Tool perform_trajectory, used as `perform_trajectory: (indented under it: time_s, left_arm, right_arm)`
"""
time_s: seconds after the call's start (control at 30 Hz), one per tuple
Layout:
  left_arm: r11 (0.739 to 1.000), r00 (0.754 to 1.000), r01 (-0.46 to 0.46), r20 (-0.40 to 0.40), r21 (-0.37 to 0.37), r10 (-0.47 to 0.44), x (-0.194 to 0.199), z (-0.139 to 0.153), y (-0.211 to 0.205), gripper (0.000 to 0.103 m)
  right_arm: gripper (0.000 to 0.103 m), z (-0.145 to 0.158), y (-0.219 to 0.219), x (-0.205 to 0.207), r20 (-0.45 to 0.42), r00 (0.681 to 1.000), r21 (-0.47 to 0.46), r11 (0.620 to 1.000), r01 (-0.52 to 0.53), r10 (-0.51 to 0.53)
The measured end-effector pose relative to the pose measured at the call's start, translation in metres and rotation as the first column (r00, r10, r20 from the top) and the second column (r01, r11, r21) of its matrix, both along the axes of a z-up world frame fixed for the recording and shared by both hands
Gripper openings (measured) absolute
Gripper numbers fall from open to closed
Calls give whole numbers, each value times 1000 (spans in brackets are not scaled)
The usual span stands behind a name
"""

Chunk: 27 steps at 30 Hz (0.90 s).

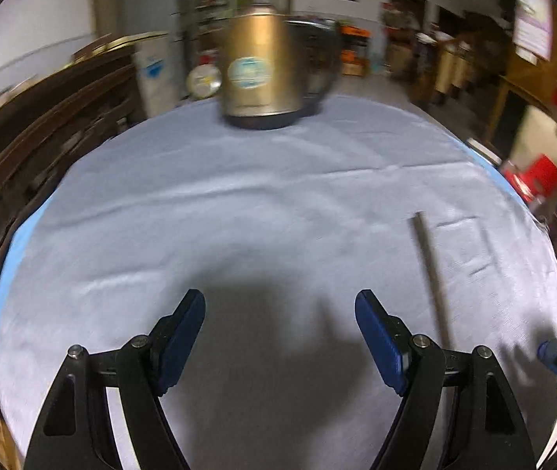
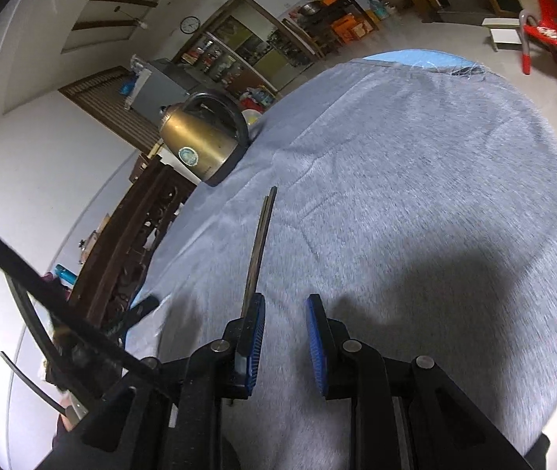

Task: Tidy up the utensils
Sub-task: 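Move both open grippers down to the last chopsticks on the cloth, then close the right gripper on a chopstick while the left gripper closes on another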

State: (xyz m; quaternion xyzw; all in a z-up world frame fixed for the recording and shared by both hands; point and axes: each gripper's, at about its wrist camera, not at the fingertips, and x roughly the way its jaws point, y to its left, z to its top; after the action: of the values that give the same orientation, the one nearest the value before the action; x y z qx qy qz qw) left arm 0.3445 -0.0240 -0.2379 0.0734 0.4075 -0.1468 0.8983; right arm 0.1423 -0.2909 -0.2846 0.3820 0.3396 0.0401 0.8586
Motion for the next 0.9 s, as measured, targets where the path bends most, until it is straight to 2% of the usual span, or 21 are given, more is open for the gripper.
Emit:
perform_trajectory:
  time_s: [0.17, 0.33, 0.53, 0.63, 0.8, 0.9]
  left_arm:
    - [989, 992, 123, 11, 87, -124, 21, -8, -65, 79]
    - [974, 980, 199, -22, 104, -198, 34, -20, -99, 79]
    - [961, 969, 246, -71, 126, -238, 42, -37, -119, 80]
    - [963, 967, 251, -81, 100, -243, 48, -38, -121, 80]
    - [975, 966, 220, -148, 30, -213, 60, -42, -112, 83]
    - [983, 965, 185, -191, -1, -182, 66, -44, -103, 83]
  right_arm:
    - [26, -4, -3, 6, 43, 999, -17, 1000, -25, 25]
    - [26, -5, -3, 10, 55, 997, -59, 997, -45, 49]
    - [26, -13, -13, 14, 51, 997, 4, 998, -55, 55]
    - [26, -18, -17, 17, 39, 998, 43, 998, -54, 52]
    - [26, -28, -25, 20, 16, 999, 113, 993, -37, 36]
    - [26, -29, -26, 20, 13, 1000, 124, 992, -27, 26]
